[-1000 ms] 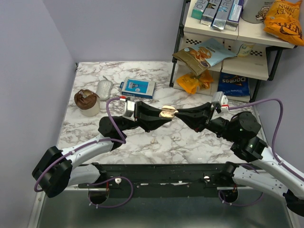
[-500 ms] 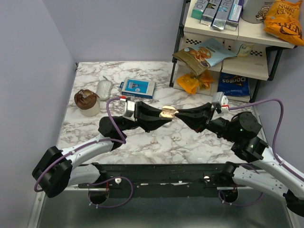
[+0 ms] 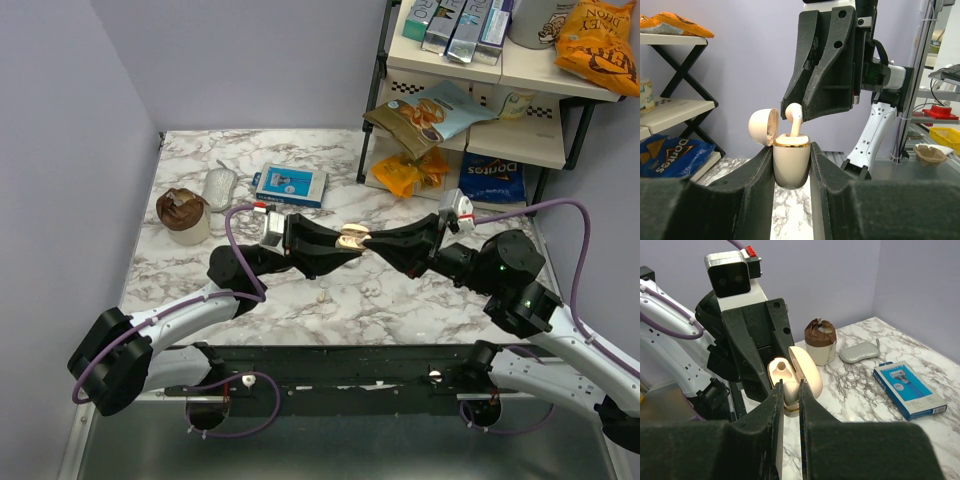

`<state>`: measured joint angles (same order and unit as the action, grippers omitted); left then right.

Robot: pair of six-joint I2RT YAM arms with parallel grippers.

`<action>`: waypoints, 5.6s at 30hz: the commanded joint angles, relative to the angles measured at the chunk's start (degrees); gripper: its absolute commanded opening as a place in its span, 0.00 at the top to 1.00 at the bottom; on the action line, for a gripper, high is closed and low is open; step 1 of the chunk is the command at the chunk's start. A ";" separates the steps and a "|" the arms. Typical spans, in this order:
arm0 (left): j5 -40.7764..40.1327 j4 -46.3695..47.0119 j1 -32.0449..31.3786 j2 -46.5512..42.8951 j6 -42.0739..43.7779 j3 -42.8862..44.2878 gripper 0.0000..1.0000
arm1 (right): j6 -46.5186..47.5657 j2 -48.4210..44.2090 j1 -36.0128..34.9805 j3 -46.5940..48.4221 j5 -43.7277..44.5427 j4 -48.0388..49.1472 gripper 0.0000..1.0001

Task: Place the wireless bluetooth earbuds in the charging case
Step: Place the earbud in the charging case.

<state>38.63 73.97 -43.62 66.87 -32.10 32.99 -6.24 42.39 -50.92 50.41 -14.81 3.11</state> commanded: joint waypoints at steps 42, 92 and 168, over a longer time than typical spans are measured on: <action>-0.05 22.70 -0.15 -0.34 -0.95 -0.03 1.00 | -2.02 -1.00 -0.24 1.00 2.06 -7.86 0.67; -0.58 22.70 -0.42 -1.04 -1.48 -1.09 1.00 | -4.13 -0.20 -0.32 6.01 15.34 -14.89 0.28; -2.07 22.62 -0.68 0.10 -0.69 -1.18 1.00 | -4.04 0.06 -0.32 9.97 10.33 -18.85 0.28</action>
<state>36.62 75.79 -44.01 66.57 -32.86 31.79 -10.50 42.81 -50.94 58.30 -2.26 -15.27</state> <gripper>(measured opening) 0.363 0.719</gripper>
